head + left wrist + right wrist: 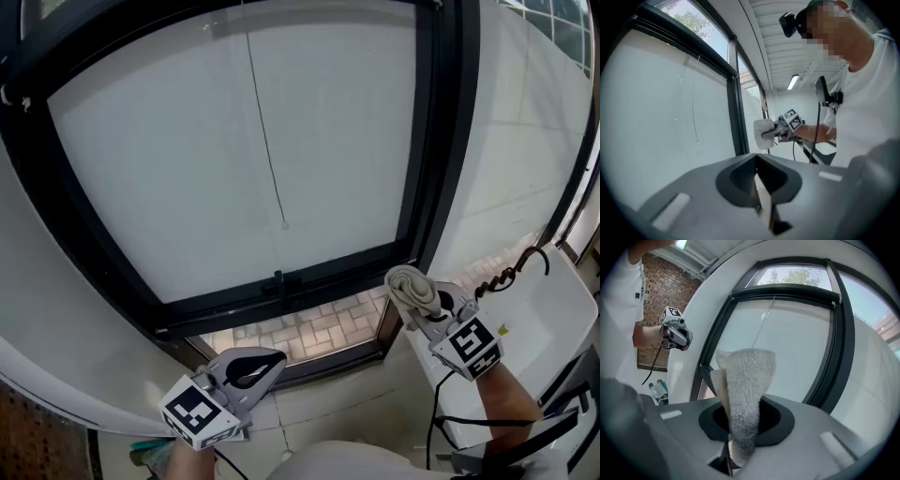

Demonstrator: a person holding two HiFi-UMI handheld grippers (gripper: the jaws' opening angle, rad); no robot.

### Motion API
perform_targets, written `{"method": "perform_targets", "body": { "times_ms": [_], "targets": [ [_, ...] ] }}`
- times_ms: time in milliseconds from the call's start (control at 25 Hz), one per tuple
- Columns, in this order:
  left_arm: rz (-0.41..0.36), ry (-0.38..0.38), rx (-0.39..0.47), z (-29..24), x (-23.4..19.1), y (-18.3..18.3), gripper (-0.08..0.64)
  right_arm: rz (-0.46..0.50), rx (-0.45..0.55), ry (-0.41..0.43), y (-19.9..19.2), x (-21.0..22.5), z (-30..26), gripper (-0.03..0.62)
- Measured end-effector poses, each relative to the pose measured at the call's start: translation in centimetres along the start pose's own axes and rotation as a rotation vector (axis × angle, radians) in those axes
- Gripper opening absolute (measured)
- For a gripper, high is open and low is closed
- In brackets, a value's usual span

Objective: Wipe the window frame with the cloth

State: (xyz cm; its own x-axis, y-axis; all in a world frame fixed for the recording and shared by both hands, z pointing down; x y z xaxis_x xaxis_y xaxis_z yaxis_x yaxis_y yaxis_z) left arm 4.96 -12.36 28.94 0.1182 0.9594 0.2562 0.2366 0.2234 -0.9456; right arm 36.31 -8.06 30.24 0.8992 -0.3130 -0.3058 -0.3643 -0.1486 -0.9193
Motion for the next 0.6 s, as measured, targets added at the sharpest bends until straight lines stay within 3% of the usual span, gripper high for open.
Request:
{"method": "perform_targets", "body": {
  "times_ms": [280, 600],
  "targets": [
    [-0.033, -0.1, -0.027, 0.4, -0.1, 0.2, 0.022, 0.272, 0.032, -0.089, 7.1, 4.3, -0.6, 0.071],
    [-0.097, -0.212, -0.007, -1.6, -0.5, 1.2, 0.023, 0.664, -0.006, -0.363, 16.7, 13.2, 1.0, 0.071]
  ]
}}
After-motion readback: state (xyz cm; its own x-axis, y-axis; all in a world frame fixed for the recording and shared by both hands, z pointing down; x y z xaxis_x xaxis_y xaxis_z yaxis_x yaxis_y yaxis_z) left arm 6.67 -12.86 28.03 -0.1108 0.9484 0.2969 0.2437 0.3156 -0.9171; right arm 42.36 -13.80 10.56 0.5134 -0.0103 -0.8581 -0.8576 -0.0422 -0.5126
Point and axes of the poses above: the fingertips, and each gripper's own axes: z backward along the fingers, x to its right, y out of its top, the point moved 8 cm from there along z, backward along the fingers, and after that the axes turned 8 degrees about -z, right-handed, at the moved point
